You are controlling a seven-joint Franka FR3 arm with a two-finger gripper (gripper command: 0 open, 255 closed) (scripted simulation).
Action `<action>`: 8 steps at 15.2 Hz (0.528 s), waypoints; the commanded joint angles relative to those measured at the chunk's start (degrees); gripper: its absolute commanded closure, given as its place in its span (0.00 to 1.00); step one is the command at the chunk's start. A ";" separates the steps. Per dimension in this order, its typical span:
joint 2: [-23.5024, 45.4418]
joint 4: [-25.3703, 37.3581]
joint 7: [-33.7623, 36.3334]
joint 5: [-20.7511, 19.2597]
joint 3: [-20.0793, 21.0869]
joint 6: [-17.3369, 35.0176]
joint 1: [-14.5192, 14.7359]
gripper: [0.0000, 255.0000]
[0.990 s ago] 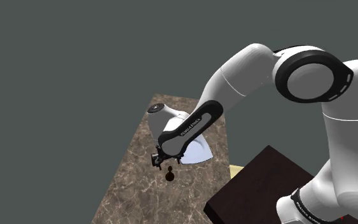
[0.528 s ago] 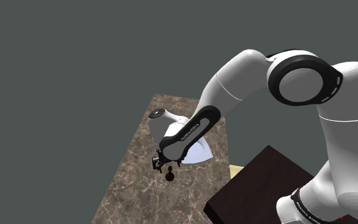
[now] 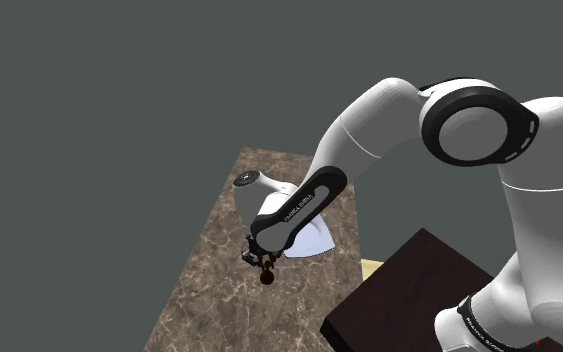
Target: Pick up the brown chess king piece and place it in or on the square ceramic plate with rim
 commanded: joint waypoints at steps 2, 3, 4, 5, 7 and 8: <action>0.04 0.00 0.00 0.00 -0.02 -0.03 -0.01 1.00; 0.03 -0.01 -0.02 0.00 -0.02 -0.03 -0.03 1.00; 0.05 0.00 -0.02 -0.01 -0.03 -0.01 -0.02 1.00; 0.12 0.04 -0.02 -0.02 -0.05 0.02 -0.01 1.00; -0.64 -0.24 -0.10 0.20 0.18 -0.46 -0.16 1.00; -1.32 -0.46 -0.20 0.40 0.38 -0.92 -0.31 1.00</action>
